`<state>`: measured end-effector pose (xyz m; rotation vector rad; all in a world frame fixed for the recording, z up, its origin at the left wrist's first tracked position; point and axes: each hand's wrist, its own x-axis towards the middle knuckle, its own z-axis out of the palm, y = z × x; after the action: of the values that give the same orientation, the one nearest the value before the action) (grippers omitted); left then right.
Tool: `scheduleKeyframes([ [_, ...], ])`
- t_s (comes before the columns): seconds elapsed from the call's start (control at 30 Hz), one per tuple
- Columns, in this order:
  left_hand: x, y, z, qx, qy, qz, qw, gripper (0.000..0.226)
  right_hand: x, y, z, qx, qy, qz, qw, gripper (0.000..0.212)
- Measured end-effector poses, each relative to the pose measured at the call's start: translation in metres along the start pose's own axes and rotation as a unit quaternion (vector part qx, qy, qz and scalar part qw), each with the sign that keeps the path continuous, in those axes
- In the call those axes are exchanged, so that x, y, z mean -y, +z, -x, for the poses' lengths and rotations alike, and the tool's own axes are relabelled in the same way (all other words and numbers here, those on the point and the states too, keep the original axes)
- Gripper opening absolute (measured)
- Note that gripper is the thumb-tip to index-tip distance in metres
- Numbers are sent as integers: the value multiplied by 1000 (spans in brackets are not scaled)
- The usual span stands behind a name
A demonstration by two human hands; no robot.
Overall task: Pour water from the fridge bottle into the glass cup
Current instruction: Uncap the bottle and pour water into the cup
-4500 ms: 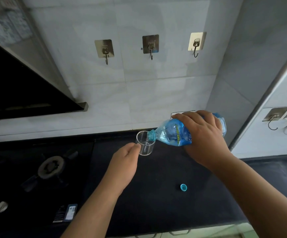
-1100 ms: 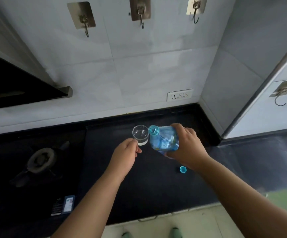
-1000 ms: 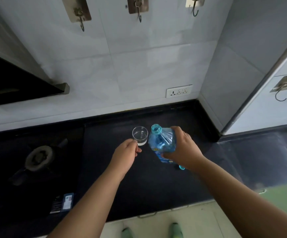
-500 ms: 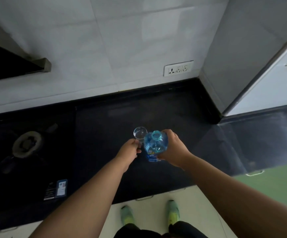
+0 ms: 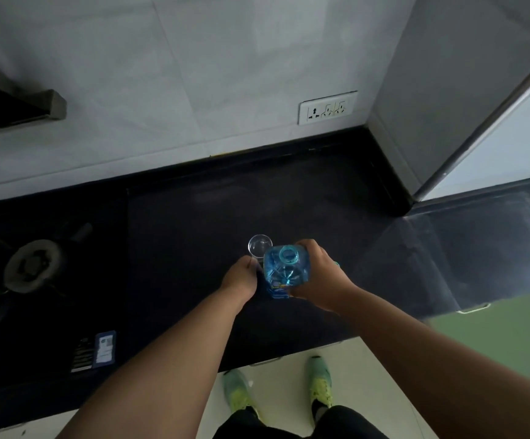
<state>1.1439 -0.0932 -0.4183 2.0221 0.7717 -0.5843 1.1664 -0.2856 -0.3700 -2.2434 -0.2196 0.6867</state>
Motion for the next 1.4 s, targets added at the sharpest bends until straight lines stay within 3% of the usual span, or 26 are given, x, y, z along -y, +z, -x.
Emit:
scheduleKeyframes([
  [0.37, 1, 4, -3, -26, -7, -27, 999, 35, -4, 3, 2, -13, -8, -2, 1000, 91],
  [0.67, 3, 0, -9, -76, -15, 2, 997, 21, -4, 5, 3, -7, -15, 6, 1000, 93],
  [0.77, 7, -3, -2, -117, 6, 44, 992, 31, -4, 4, 3, 9, -22, 21, 1000, 95],
  [0.83, 12, -9, 12, -134, 79, 49, 987, 43, -4, 3, 2, 22, -22, 21, 999, 96],
  [0.93, 19, -26, 40, 3, 217, -27, 976, 81, -4, 2, 0, 44, -27, 26, 998, 96],
  [1.0, 17, -37, 55, 74, 249, -127, 957, 104, -6, 3, -2, 57, -34, 36, 997, 99],
  [1.07, 13, -38, 60, 72, 258, -142, 953, 116, -7, 3, -3, 82, -45, 47, 995, 105],
  [1.17, 8, -29, 58, 52, 278, -60, 957, 106, -11, -4, -8, 133, -51, 86, 986, 116],
  [1.23, 6, -24, 58, 45, 275, -40, 960, 95, -20, -11, -15, 118, -38, 154, 980, 107],
  [1.3, 6, -21, 58, 40, 278, -30, 959, 90, -33, -17, -24, 51, -12, 224, 973, 81],
  [1.4, 7, -19, 59, 39, 278, -28, 959, 89, -49, -19, -27, 13, 54, 247, 967, 62],
])
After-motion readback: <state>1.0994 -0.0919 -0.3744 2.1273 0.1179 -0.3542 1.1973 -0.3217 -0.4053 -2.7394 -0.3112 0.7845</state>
